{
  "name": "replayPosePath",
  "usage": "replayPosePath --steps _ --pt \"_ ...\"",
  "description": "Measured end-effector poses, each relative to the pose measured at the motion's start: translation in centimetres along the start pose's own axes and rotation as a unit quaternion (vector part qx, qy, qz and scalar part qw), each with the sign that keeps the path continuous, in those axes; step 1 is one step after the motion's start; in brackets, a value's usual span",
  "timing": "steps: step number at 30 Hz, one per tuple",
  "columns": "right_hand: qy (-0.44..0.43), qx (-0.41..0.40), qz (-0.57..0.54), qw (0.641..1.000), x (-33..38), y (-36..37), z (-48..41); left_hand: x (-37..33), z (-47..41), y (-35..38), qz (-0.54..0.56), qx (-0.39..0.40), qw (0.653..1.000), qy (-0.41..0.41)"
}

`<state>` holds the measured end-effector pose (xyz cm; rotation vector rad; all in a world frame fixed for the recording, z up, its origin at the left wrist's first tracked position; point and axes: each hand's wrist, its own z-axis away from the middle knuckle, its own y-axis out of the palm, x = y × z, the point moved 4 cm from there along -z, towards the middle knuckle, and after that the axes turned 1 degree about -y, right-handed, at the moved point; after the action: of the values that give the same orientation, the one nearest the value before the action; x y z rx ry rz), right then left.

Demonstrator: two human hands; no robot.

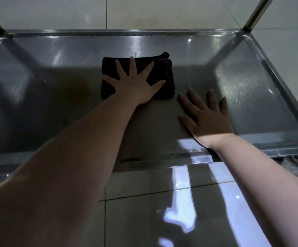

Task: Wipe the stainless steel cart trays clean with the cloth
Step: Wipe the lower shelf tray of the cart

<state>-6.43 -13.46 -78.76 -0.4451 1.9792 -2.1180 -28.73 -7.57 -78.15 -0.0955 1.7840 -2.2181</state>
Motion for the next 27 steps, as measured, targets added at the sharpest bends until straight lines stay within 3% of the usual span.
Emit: replayPosePath --steps 6,13,18,21,24,27 --pt "0.014 0.008 0.009 1.0 0.3 -0.1 -0.3 0.7 1.0 -0.3 0.002 0.002 1.0 0.009" --pt "0.016 0.015 0.005 1.0 0.1 -0.1 -0.4 3.1 12.7 2.8 -0.013 -0.021 0.998 0.049" --pt "0.032 0.027 -0.011 0.999 0.4 -0.3 -0.2 6.4 17.6 3.7 -0.019 -0.058 0.998 0.03" --pt "0.096 0.01 -0.11 0.989 3.0 -1.0 -0.4 6.2 17.3 3.6 -0.017 -0.064 0.997 0.029" --pt "0.017 -0.038 -0.186 0.982 10.0 -1.6 -0.7 6.6 17.5 3.5 -0.001 -0.074 0.997 0.029" --pt "-0.049 -0.032 -0.238 0.97 14.9 -1.2 -1.1 8.5 18.0 3.2 -0.007 -0.061 0.998 0.011"
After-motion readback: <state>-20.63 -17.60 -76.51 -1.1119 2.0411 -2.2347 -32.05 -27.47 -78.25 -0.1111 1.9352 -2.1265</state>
